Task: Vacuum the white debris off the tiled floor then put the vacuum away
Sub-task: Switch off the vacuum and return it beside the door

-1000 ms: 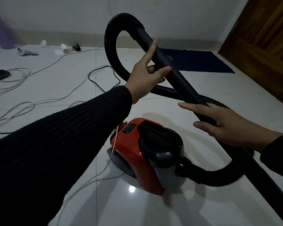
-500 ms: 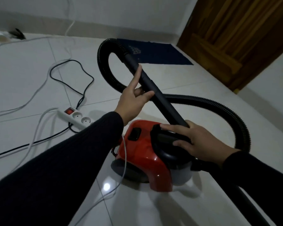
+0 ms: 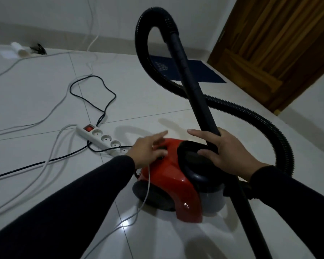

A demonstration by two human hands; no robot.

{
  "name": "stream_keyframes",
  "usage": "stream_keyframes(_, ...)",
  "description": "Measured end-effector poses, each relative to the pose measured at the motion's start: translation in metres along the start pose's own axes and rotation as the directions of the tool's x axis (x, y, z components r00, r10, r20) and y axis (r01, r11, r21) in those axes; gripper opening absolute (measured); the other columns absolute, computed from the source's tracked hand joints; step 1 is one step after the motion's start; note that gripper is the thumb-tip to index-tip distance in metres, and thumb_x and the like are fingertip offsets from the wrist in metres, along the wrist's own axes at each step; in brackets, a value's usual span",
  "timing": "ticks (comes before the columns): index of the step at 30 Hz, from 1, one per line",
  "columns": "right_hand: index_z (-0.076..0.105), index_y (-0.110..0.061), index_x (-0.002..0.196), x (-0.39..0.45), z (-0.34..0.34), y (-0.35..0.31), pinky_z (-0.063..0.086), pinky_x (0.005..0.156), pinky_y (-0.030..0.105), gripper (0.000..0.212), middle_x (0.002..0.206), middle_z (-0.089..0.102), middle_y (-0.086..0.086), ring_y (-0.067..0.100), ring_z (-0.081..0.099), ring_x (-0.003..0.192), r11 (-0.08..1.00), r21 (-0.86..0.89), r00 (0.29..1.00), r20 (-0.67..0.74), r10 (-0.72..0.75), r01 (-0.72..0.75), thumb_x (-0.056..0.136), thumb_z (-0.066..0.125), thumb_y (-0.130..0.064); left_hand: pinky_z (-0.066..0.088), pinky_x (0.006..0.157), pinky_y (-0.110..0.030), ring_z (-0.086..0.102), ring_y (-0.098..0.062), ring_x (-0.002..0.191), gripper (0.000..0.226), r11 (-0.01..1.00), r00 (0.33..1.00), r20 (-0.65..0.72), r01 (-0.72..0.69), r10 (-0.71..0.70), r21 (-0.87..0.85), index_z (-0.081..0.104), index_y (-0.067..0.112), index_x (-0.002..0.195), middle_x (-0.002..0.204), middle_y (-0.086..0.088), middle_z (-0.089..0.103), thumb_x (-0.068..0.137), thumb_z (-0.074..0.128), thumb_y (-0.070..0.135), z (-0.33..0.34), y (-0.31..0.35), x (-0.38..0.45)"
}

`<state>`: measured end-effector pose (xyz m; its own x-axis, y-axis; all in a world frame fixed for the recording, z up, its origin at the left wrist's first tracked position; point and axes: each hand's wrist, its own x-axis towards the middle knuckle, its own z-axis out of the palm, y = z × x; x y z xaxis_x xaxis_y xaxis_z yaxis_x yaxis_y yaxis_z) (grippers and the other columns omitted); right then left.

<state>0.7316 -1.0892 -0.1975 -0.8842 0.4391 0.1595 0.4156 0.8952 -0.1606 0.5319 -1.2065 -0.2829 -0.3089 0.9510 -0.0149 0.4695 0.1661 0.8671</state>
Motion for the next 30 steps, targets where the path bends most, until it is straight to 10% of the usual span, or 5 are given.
stream_keyframes(8,0.039,-0.056,0.135,-0.002,0.006,0.001,0.033,0.071,0.007,0.061,0.097,0.041,-0.005,0.001,0.042,0.075,0.997,0.062,0.999,0.036,0.036,-0.039,0.089,0.066,-0.027,0.038,0.094,-0.025,0.055,-0.02,0.115,0.051,0.97,0.998,-0.066,0.035,-0.02,0.241,0.063,0.018,0.121,0.124,-0.002,0.061,0.075,0.074,0.037,0.014,-0.012,0.002)
stream_keyframes(30,0.04,-0.056,0.134,0.002,0.009,0.012,0.032,0.068,0.004,0.061,0.088,0.036,-0.017,-0.004,0.043,0.075,0.996,0.084,1.0,-0.003,-0.026,0.027,0.088,0.067,-0.027,0.037,0.097,-0.029,0.052,-0.017,0.115,0.042,0.86,0.995,-0.024,-0.072,0.097,0.505,0.057,0.031,0.127,0.124,0.003,0.059,0.09,0.048,0.049,0.015,-0.028,0.002)
